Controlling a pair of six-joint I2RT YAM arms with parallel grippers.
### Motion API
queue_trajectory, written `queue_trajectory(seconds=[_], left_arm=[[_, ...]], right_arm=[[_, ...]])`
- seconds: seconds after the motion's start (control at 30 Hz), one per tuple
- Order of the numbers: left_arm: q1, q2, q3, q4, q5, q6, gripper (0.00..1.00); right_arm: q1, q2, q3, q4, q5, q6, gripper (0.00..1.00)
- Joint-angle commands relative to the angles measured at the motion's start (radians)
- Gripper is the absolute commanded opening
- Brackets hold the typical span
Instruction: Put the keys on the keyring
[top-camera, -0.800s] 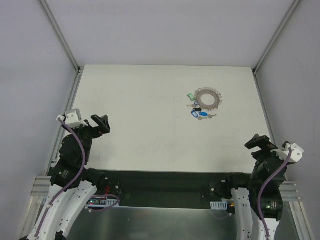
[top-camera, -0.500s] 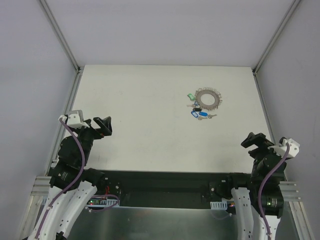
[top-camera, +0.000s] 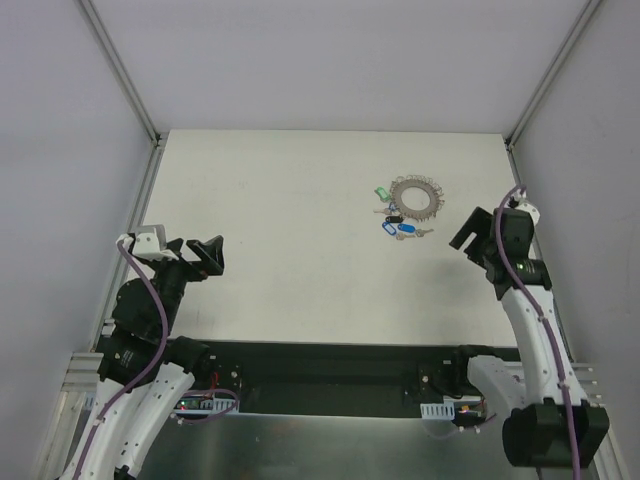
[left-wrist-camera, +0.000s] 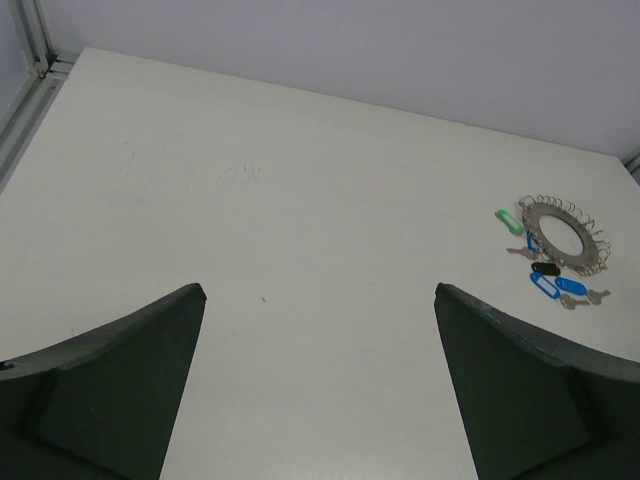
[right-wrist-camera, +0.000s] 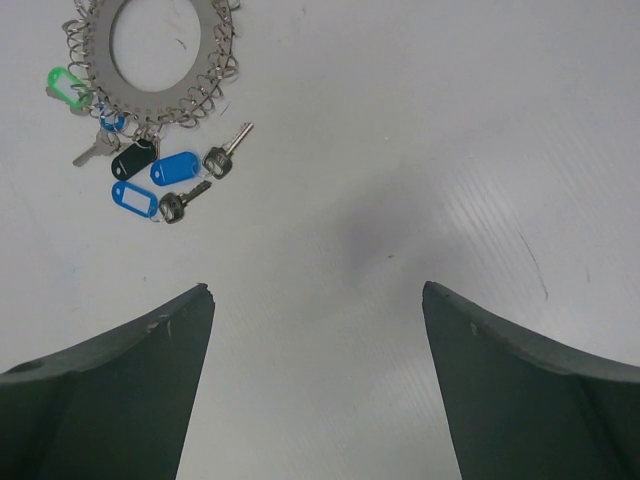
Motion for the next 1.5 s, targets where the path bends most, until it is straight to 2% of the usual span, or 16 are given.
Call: queue_trajectory(seconds=[0.0, 0.03, 0.23, 0.37, 0.53, 0.6, 0.83, 0.97, 1.07, 1.1, 1.23, 1.47], left_arm=[[0.003, -0.011, -0.01, 0.029, 0.013, 0.026, 0.99], [0.001, -0.011, -0.012, 0.029, 0.01, 0.027, 0.99], [-0.009, -0.006, -0.021, 0.036, -0.001, 0.04, 0.99], [-0.023, 0.005, -0.026, 0.04, -0.011, 0.053, 0.99], [-0.032, 0.008, -0.033, 0.046, -0.016, 0.064, 0.99], [-0.034, 0.011, -0.036, 0.048, -0.016, 0.067, 0.99], [-0.04, 0.02, -0.038, 0.052, -0.013, 0.07, 0.99], [-0.04, 0.012, -0.038, 0.052, -0.013, 0.07, 0.99], [-0.04, 0.003, -0.038, 0.052, -0.011, 0.07, 0.99], [-0.04, 0.0, -0.038, 0.052, -0.01, 0.07, 0.99], [-0.04, -0.011, -0.038, 0.051, -0.011, 0.07, 0.99], [-0.04, -0.015, -0.038, 0.048, -0.016, 0.073, 0.99]], right_arm=[[0.007, 0.199, 0.094, 0.168, -0.056, 0.045, 0.87], [0.007, 0.292, 0.11, 0.185, -0.061, 0.045, 0.86], [0.007, 0.608, 0.293, 0.252, -0.137, 0.053, 0.69], [0.007, 0.832, 0.406, 0.282, -0.173, 0.068, 0.65], [0.007, 1.004, 0.528, 0.289, -0.257, 0.096, 0.53], [0.007, 1.061, 0.548, 0.294, -0.263, 0.102, 0.52], [0.007, 1.161, 0.592, 0.294, -0.288, 0.125, 0.48], [0.03, 1.191, 0.606, 0.297, -0.297, 0.136, 0.4], [0.031, 1.217, 0.627, 0.298, -0.303, 0.142, 0.28], [0.034, 1.224, 0.638, 0.298, -0.308, 0.144, 0.21], [0.057, 1.26, 0.689, 0.311, -0.348, 0.145, 0.02], [0.189, 1.343, 0.854, 0.346, -0.44, 0.139, 0.01]])
